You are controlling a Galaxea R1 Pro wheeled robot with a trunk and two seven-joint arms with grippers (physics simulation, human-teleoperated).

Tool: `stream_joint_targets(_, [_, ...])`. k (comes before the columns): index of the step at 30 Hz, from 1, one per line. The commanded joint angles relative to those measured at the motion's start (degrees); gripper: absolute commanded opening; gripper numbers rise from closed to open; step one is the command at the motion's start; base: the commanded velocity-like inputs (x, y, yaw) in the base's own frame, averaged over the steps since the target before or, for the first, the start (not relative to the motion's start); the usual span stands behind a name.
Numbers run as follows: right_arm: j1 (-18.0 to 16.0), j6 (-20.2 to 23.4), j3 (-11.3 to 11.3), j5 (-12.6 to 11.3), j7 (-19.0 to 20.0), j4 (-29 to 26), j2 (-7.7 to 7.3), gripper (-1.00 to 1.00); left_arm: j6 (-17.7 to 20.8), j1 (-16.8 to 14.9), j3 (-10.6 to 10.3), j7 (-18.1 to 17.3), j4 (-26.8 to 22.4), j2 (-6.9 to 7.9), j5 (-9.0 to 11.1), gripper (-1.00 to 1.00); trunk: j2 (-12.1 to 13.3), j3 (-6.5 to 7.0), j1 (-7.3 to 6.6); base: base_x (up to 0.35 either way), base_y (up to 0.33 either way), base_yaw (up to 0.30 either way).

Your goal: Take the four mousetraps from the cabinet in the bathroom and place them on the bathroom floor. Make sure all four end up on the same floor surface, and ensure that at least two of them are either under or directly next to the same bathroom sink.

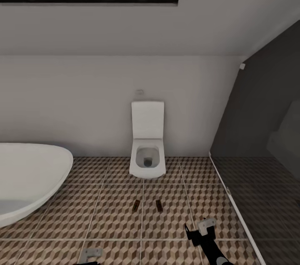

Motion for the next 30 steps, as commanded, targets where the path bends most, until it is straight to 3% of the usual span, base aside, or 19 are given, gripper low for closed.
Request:
stream_joint_targets(1, [-0.04,-0.12,0.5,-0.21,-0.31,0.03,0.0,1.0,-0.12,-0.03,-0.51,0.21,-0.02,0.01,0.51,1.0,-0.1,-0.02,0.03,0.0,0.0,0.0])
stream_joint_targets(30, [-0.04,-0.04,0.5,-0.18,-0.32,0.03,0.35,1.0,-0.12,-0.02,-0.51,0.24,0.01,0.01,0.51,1.0,-0.1,2.68,0.03,0.0,0.0,0.0])
